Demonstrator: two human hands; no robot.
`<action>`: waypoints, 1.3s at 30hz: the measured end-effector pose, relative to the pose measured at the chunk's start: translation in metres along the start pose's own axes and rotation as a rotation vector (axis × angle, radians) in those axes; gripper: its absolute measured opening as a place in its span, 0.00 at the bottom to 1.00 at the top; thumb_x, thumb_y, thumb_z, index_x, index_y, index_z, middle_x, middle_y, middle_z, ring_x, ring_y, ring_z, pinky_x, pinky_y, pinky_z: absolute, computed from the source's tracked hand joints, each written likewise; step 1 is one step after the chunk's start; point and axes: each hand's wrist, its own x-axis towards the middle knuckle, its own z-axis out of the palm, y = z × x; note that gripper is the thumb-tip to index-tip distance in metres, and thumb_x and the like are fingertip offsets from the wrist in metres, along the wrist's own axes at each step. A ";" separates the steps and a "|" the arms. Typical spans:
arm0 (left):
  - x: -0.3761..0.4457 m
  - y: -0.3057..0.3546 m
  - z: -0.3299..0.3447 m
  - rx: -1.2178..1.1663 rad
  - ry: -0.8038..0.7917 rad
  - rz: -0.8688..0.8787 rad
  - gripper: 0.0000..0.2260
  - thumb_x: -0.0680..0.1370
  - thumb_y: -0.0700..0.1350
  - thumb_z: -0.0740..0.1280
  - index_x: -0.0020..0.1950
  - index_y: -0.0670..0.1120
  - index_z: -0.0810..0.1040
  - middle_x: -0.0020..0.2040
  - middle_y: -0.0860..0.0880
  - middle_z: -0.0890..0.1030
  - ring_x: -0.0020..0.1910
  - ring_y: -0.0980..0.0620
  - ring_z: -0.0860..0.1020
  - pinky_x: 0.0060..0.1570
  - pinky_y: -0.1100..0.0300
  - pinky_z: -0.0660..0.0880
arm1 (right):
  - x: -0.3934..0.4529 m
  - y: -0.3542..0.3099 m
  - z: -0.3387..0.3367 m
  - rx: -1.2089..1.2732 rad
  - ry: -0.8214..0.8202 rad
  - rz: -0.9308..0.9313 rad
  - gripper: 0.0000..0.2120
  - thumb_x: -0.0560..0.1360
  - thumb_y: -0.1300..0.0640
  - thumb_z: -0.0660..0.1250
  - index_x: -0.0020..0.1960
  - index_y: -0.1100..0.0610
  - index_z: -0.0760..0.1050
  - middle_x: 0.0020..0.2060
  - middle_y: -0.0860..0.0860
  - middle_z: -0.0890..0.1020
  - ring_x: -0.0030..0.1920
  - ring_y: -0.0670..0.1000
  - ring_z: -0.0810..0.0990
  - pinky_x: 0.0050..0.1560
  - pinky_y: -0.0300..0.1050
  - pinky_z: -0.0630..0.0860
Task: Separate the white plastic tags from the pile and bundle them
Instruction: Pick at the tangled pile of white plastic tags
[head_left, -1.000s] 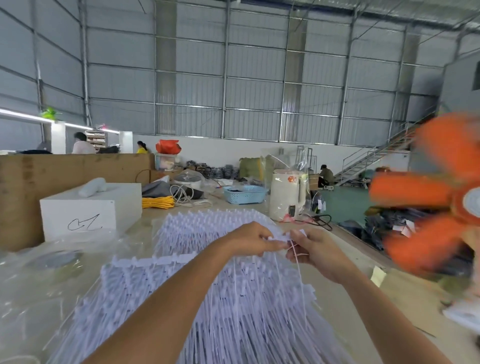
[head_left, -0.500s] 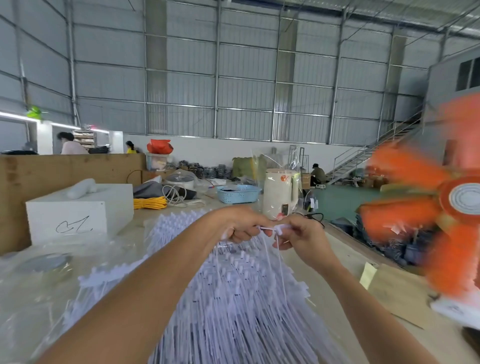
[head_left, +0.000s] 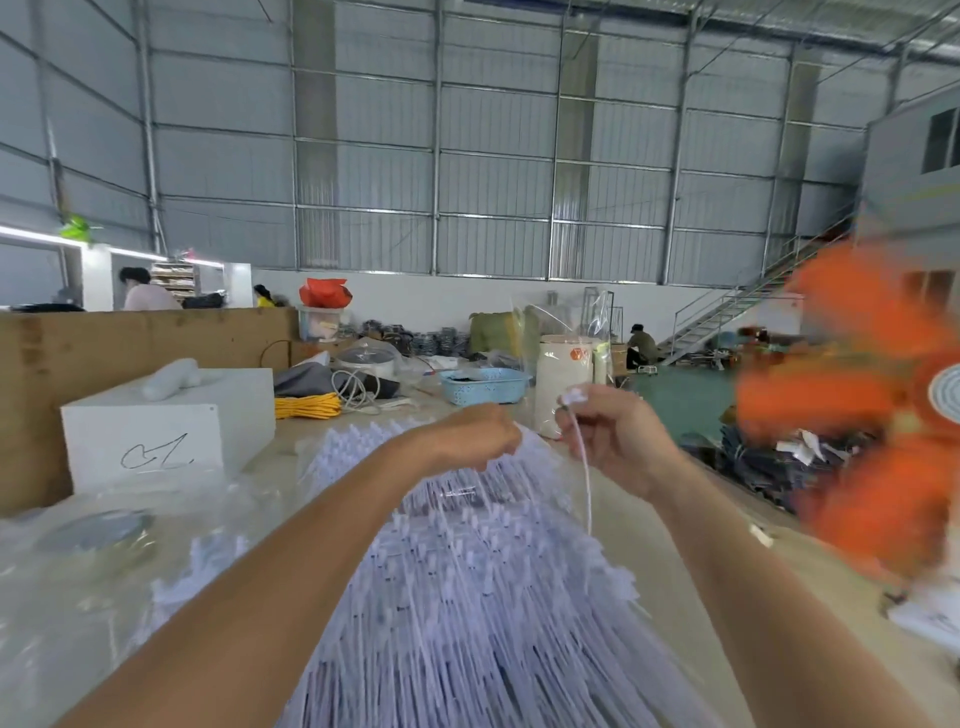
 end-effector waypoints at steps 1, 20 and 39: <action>0.002 -0.005 0.003 0.032 0.005 0.012 0.02 0.78 0.40 0.60 0.50 0.44 0.71 0.45 0.49 0.69 0.43 0.50 0.69 0.44 0.58 0.69 | 0.001 0.008 0.008 -0.075 -0.006 0.042 0.06 0.75 0.66 0.59 0.42 0.61 0.73 0.29 0.50 0.78 0.27 0.46 0.75 0.27 0.38 0.72; 0.002 -0.048 0.017 0.184 0.113 -0.075 0.19 0.74 0.55 0.70 0.47 0.38 0.80 0.32 0.48 0.78 0.32 0.49 0.75 0.35 0.59 0.68 | 0.019 0.042 0.020 -0.494 -0.146 0.174 0.13 0.71 0.75 0.62 0.49 0.64 0.79 0.46 0.63 0.83 0.44 0.59 0.84 0.47 0.48 0.82; 0.005 -0.032 0.004 -0.596 -0.300 -0.149 0.06 0.72 0.35 0.65 0.36 0.43 0.77 0.22 0.50 0.69 0.16 0.58 0.61 0.17 0.70 0.56 | -0.003 0.057 0.009 -1.094 -0.108 -0.742 0.06 0.76 0.64 0.64 0.45 0.67 0.76 0.38 0.56 0.76 0.39 0.47 0.70 0.42 0.30 0.65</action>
